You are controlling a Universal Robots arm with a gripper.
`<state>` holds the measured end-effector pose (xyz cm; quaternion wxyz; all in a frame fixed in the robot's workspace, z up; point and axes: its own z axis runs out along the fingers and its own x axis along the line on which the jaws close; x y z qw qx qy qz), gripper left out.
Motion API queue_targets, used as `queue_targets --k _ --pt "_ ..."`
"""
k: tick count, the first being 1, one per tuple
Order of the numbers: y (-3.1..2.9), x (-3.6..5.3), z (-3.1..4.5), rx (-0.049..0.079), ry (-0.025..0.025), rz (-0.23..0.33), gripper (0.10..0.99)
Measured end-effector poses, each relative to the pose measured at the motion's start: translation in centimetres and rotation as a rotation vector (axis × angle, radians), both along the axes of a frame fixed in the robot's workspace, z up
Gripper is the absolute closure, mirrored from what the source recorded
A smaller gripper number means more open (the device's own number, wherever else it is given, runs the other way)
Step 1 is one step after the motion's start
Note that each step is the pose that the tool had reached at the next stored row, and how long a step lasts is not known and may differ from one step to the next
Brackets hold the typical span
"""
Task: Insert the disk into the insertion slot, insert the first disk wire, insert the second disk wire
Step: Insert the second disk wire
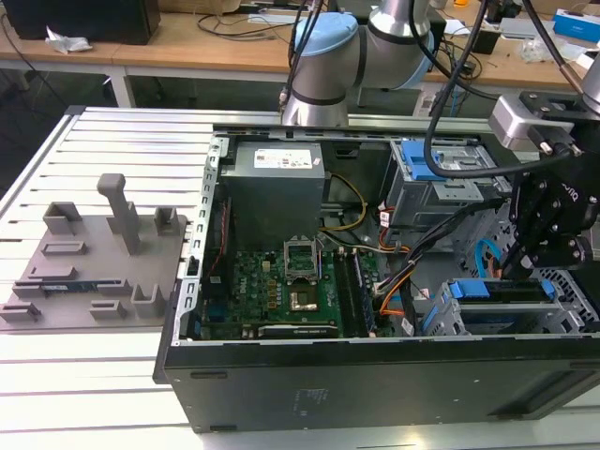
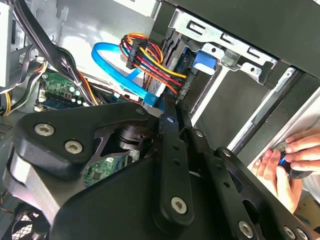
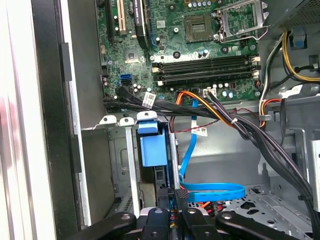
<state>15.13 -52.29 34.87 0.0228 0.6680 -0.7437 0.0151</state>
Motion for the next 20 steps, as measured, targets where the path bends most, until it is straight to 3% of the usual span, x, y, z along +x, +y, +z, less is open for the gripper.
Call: queue_targets --k 20 --pt "-0.21 0.08 -0.34 0.000 0.0000 0.001 0.922"
